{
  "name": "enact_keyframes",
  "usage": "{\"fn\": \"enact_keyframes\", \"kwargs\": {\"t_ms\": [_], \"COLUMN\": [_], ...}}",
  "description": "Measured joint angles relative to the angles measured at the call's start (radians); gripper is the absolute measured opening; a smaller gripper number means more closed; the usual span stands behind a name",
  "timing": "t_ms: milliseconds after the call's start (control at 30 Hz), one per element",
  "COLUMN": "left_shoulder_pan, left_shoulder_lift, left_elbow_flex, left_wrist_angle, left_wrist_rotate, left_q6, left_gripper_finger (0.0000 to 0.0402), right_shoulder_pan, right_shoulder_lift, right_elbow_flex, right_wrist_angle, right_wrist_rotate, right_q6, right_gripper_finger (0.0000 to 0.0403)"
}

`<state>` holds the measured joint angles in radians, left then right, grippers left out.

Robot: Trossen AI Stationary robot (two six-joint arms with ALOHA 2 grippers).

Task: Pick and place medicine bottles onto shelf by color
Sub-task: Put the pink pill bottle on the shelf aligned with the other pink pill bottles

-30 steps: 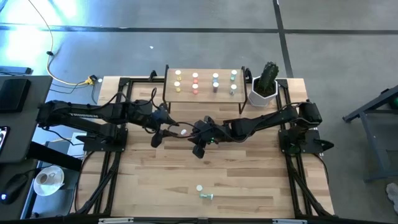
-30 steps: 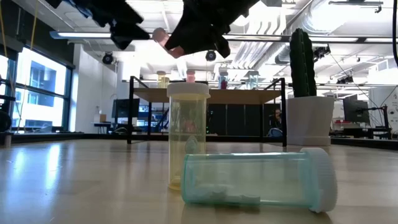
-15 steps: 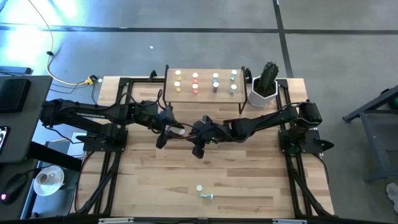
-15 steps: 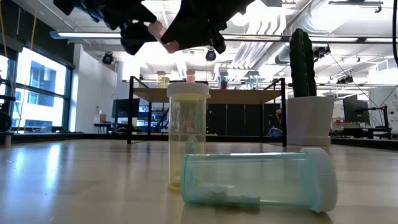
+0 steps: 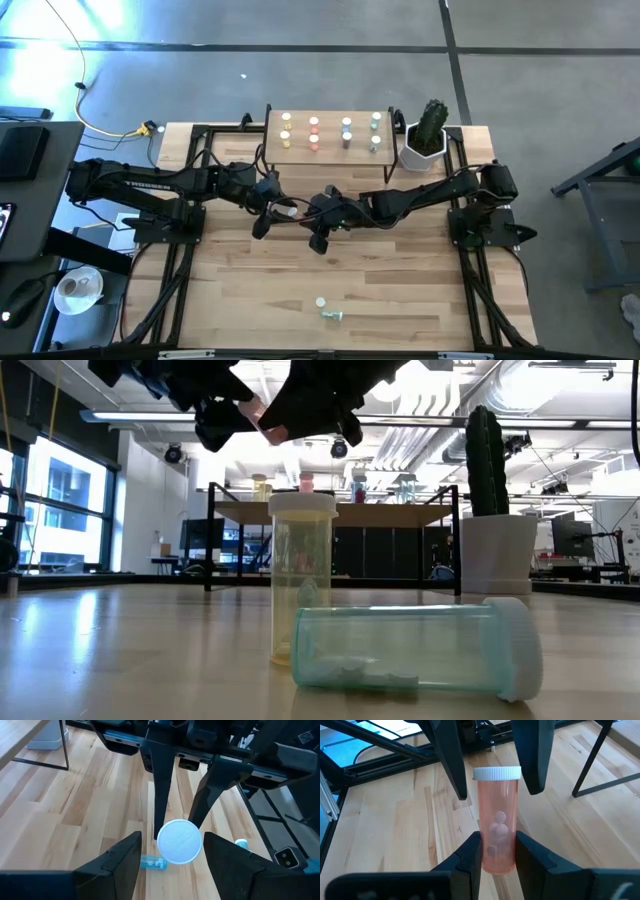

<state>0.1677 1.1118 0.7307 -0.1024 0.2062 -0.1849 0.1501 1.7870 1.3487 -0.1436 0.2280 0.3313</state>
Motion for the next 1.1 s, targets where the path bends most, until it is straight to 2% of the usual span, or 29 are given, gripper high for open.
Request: {"fn": "enact_keyframes", "kwargs": {"t_ms": [500, 1100], "left_shoulder_pan": [0.000, 0.000], "left_shoulder_lift": [0.000, 0.000], "left_elbow_flex": [0.000, 0.000], "left_wrist_angle": [0.002, 0.004], "left_wrist_rotate": [0.000, 0.000], "left_q6": [0.002, 0.003], "left_gripper_finger": [0.0114, 0.0113], "right_shoulder_pan": [0.000, 0.000], "right_shoulder_lift": [0.000, 0.000], "right_elbow_flex": [0.000, 0.000], "right_wrist_angle": [-0.001, -0.001], "right_wrist_rotate": [0.001, 0.000], "right_q6": [0.003, 0.041], "right_gripper_finger": [0.0083, 0.0085]}}
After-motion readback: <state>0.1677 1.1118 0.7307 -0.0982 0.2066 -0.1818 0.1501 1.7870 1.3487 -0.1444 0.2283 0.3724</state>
